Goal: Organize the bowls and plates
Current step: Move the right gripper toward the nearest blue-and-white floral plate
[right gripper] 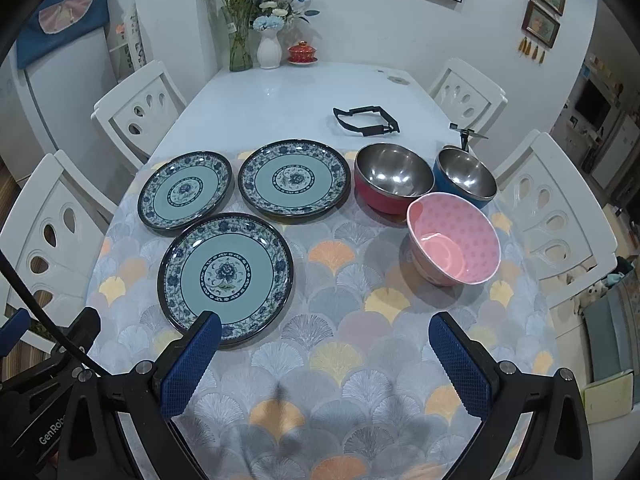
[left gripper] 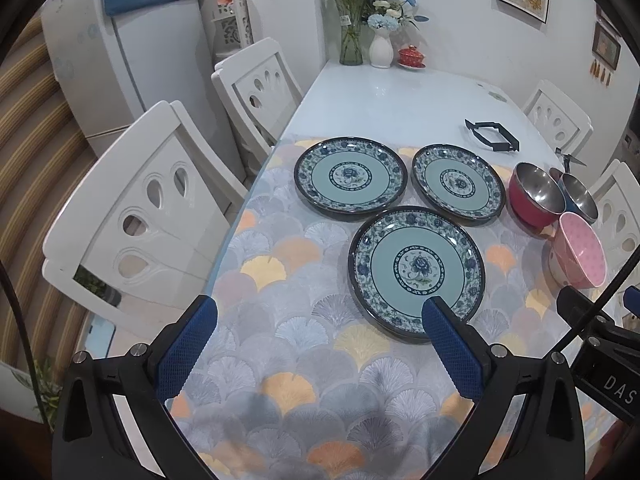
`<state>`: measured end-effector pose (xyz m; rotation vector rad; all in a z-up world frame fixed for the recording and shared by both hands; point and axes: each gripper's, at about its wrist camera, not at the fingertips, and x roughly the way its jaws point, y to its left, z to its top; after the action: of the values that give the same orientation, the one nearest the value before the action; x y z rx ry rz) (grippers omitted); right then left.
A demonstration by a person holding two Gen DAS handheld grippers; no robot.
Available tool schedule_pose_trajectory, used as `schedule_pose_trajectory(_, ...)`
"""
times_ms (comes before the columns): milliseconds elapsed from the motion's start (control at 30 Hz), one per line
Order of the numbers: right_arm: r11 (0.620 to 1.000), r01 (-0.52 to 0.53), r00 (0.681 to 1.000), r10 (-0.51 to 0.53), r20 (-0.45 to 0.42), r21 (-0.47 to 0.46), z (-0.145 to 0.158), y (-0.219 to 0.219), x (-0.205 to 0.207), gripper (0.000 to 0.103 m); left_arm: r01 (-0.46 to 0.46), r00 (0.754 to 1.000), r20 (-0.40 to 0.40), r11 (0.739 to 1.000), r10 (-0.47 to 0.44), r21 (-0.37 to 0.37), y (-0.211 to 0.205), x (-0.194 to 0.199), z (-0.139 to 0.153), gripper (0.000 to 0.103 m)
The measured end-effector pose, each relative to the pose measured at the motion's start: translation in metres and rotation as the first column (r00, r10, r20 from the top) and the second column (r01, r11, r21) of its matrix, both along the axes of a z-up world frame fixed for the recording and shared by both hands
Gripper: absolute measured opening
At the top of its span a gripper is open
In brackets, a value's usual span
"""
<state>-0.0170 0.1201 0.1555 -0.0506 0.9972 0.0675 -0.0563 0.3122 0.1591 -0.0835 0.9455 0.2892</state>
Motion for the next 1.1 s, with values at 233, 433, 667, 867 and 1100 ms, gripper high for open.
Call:
schedule_pose_trajectory(233, 1.0, -0.002, 1.0, 0.002, 0.006, -0.008, -0.001, 0.002, 0.001, 0.103, 0.005, 1.0, -0.016, 1.0, -0.005, -0.012, 0.0, 0.003, -0.002, 0.102)
schedule_pose_trajectory(433, 1.0, -0.008, 1.0, 0.008, 0.005, -0.028, -0.002, 0.009, -0.001, 0.103, 0.003, 1.0, -0.014, 1.0, -0.004, -0.017, 0.002, 0.0, -0.002, 0.102)
schedule_pose_trajectory(667, 0.999, -0.024, 1.0, 0.024, 0.014, -0.021, 0.001, 0.014, -0.004, 0.103, 0.0, 1.0, -0.008, 1.0, 0.0, -0.02, 0.005, -0.001, -0.001, 0.102)
schedule_pose_trajectory(867, 0.998, -0.017, 0.999, 0.019, 0.036, -0.056, 0.001, 0.018, -0.005, 0.103, -0.001, 1.0, -0.008, 1.0, 0.001, -0.023, 0.005, 0.0, 0.0, 0.102)
schedule_pose_trajectory(1100, 0.998, -0.023, 0.999, 0.025, 0.034, -0.064, 0.0, 0.019, -0.006, 0.103, -0.001, 1.0, -0.01, 1.0, 0.001, -0.023, 0.004, -0.001, 0.0, 0.102)
